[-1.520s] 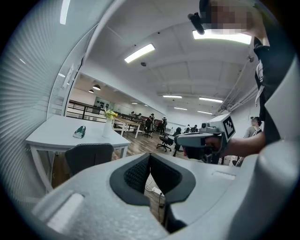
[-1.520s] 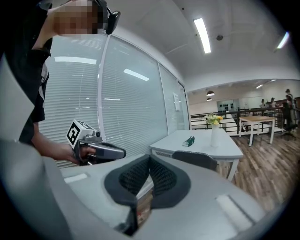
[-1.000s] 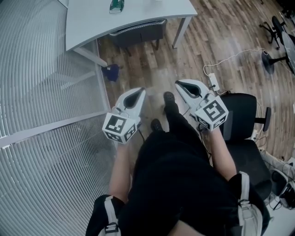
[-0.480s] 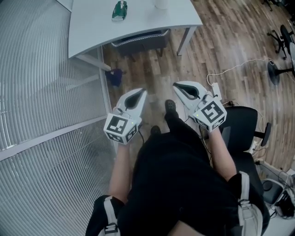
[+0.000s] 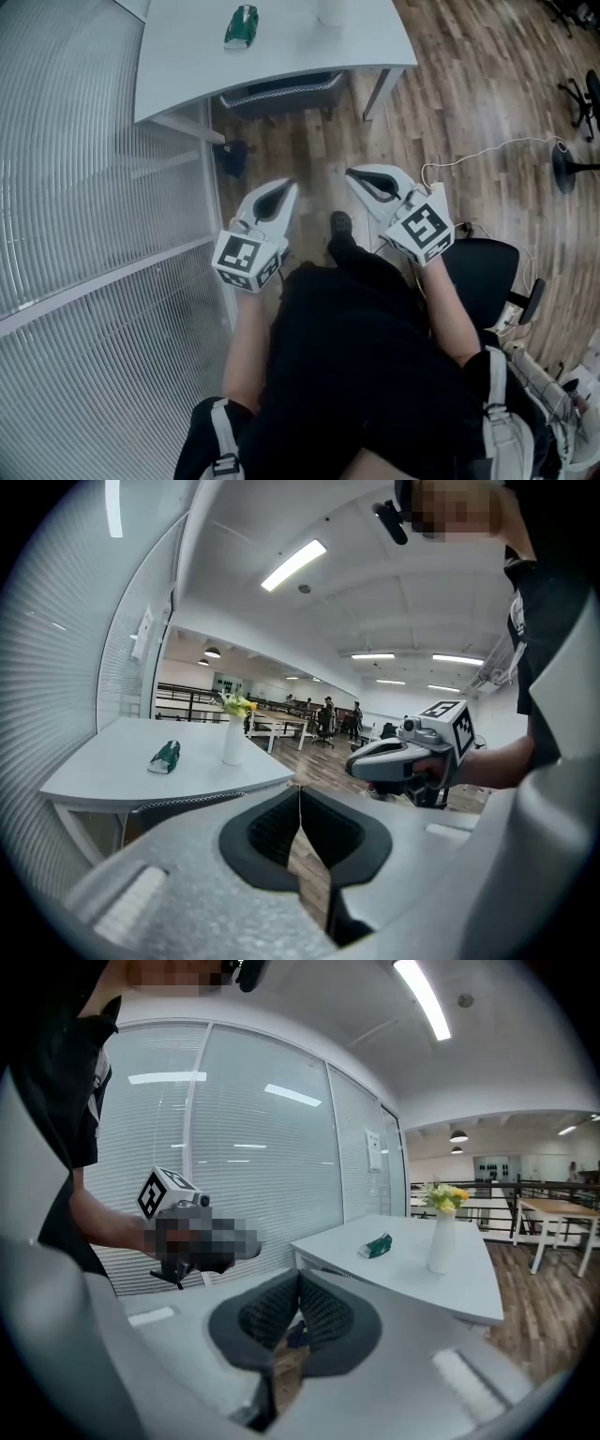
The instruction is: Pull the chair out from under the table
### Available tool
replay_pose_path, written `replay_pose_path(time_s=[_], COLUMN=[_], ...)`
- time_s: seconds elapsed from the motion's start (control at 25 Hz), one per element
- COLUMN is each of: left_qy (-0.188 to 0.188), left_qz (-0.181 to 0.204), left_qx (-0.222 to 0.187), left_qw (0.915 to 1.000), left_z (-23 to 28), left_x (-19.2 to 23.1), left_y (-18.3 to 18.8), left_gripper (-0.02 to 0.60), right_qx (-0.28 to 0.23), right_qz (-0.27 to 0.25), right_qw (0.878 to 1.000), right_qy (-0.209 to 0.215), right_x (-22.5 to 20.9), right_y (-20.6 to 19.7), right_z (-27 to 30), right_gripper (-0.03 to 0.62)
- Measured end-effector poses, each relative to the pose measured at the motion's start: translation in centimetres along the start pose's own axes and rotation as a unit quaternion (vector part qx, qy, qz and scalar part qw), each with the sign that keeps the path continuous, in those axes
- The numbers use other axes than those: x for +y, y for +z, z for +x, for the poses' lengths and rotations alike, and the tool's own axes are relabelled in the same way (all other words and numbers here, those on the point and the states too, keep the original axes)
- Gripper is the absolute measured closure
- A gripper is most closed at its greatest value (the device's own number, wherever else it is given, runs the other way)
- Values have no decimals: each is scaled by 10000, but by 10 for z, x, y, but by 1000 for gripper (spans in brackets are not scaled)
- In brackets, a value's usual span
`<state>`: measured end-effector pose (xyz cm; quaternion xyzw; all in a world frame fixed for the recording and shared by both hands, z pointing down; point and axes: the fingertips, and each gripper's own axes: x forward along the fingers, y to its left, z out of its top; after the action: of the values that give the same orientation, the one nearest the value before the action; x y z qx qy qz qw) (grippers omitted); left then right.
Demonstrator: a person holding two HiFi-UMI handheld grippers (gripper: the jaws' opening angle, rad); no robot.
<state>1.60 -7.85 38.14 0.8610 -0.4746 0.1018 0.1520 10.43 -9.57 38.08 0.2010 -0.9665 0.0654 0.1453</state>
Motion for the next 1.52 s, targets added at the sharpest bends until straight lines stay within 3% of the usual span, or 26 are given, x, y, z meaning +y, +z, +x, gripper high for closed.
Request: replay_pose_path(time_s=[0.36,0.68,1.0,1.24,1.4,1.52], left_qy=[127,232,-222,-520,-695,-760], left_qz=[3,-273,-114,130,164,236], left_qx=[281,353,399,510,644,745], left_qw=[9995,9987,9989,9973,9954,9940], left_z=[27,25,54,78,90,98], left_x=[10,48,98,135,158,176], left_y=[2,-11,4,13,13,10], left_gripper=[568,567,566,565,502,492], right_qx=[95,292,638,892,1209,1431], right_qz=[112,48,-50,-174,-380,-523], right_qw=[9995,9984,9977,9958,9919,9883], right_qy=[271,479,226,93,26,-19], right_x=[-29,-27,-52,-78,-94,-106], right_y=[-2,-3,10,14,12,8], right_z=[18,50,96,133,153,166], right_gripper=[591,591,591,548,516,514])
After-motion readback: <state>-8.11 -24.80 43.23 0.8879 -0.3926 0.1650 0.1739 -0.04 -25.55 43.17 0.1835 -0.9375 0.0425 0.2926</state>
